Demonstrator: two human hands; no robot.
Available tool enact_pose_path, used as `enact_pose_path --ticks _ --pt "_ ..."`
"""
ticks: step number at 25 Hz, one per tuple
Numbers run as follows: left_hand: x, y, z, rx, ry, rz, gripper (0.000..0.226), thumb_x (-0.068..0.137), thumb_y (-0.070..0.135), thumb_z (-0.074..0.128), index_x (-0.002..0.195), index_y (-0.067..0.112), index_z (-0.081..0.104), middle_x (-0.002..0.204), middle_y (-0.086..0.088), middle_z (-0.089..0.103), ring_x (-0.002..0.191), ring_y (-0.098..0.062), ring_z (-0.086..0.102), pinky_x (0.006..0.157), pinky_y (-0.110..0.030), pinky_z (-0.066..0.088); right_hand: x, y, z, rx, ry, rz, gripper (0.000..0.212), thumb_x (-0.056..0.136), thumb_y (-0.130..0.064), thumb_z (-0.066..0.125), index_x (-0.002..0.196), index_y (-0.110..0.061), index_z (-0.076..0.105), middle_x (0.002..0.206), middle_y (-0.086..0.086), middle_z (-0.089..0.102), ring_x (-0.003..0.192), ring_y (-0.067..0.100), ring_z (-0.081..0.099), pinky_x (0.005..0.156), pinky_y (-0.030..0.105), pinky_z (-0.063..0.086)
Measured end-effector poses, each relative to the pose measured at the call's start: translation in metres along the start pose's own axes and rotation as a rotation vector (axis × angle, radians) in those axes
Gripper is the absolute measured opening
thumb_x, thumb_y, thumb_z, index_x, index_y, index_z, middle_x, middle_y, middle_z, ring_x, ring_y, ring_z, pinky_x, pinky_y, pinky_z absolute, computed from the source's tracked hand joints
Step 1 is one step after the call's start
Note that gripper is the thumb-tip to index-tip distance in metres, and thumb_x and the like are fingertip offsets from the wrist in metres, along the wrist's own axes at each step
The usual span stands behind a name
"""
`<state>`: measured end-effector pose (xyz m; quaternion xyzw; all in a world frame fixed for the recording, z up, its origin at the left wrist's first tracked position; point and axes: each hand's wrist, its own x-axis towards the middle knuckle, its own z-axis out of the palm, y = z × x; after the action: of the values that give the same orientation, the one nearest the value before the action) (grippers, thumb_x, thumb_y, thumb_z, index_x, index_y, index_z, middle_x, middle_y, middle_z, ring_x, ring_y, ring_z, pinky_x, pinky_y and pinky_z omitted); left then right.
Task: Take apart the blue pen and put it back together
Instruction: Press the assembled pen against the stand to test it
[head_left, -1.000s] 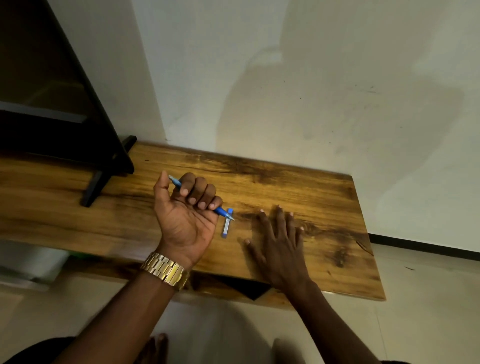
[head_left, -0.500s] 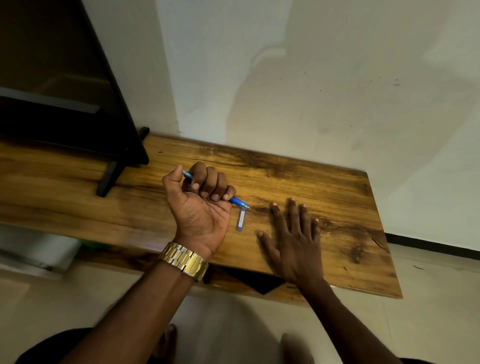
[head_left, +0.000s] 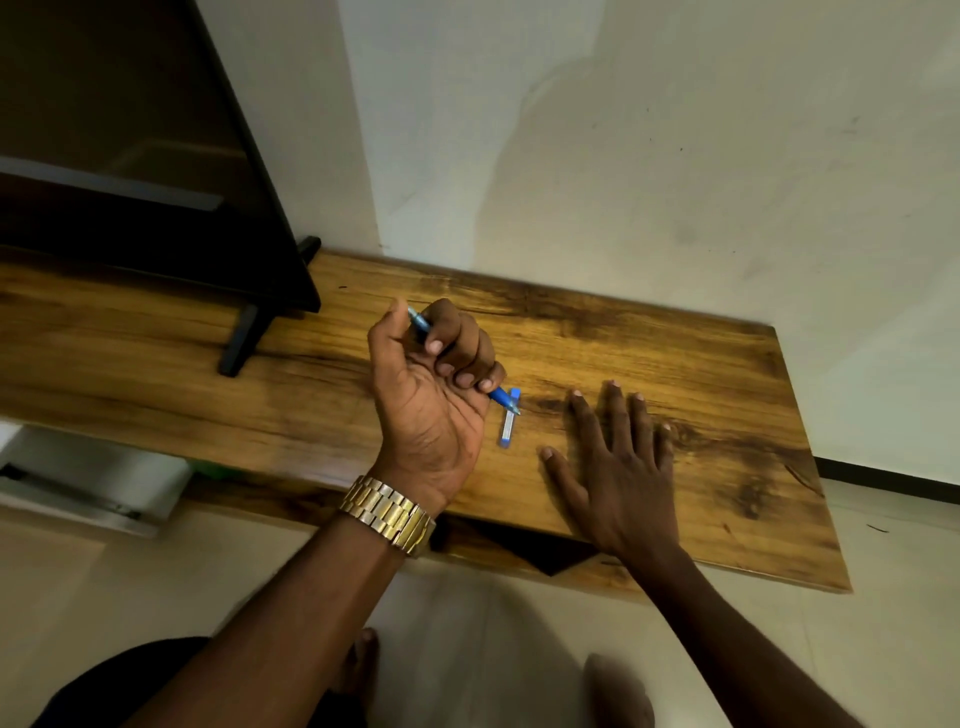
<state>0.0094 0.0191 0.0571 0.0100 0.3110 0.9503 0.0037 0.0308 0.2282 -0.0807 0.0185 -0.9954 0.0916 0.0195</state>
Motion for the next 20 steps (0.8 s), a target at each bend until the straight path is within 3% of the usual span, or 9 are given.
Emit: enact_pose_path --ticks 4,9,13,20 --pt "-0.002 -0.005 0.001 0.165 -0.042 0.013 0.046 0.101 0.041 0.030 0.060 0.023 0.040 0.056 0.004 0.023 0.058 -0.017 0.014 0.053 -0.030 0.025 0.000 -0.002 -0.003 0.004 -0.006 0.004 0.085 0.102 -0.083 0.015 0.174 -0.040 0.008 0.186 0.008 -0.002 0.172 0.035 -0.005 0.135 0.065 0.007" --pt "-0.005 0.000 0.006 0.169 -0.070 0.018 0.042 0.099 0.041 0.024 0.063 0.022 0.026 0.059 0.001 0.018 0.058 -0.018 0.015 0.055 -0.034 0.019 -0.001 -0.003 -0.005 0.012 -0.001 -0.002 0.085 0.101 -0.084 0.015 0.174 -0.040 0.010 0.186 0.009 -0.001 0.172 0.035 -0.004 0.135 0.065 0.008" --pt "-0.016 0.004 0.005 0.269 -0.070 0.049 0.044 0.098 0.041 0.028 0.056 0.025 0.033 0.053 0.005 0.028 0.053 -0.015 0.021 0.051 -0.030 0.026 -0.002 -0.005 -0.008 0.011 -0.015 -0.002 0.086 0.100 -0.084 0.014 0.174 -0.040 0.010 0.186 0.008 -0.002 0.172 0.035 -0.005 0.135 0.065 0.007" --pt "-0.018 0.003 -0.002 0.301 -0.116 0.042 0.041 0.096 0.041 0.022 0.060 0.021 0.024 0.050 0.008 0.031 0.049 -0.012 0.026 0.050 -0.030 0.023 -0.001 -0.007 -0.012 0.021 -0.004 0.006 0.086 0.099 -0.084 0.016 0.173 -0.040 0.015 0.186 0.008 0.004 0.172 0.035 0.000 0.135 0.065 0.011"
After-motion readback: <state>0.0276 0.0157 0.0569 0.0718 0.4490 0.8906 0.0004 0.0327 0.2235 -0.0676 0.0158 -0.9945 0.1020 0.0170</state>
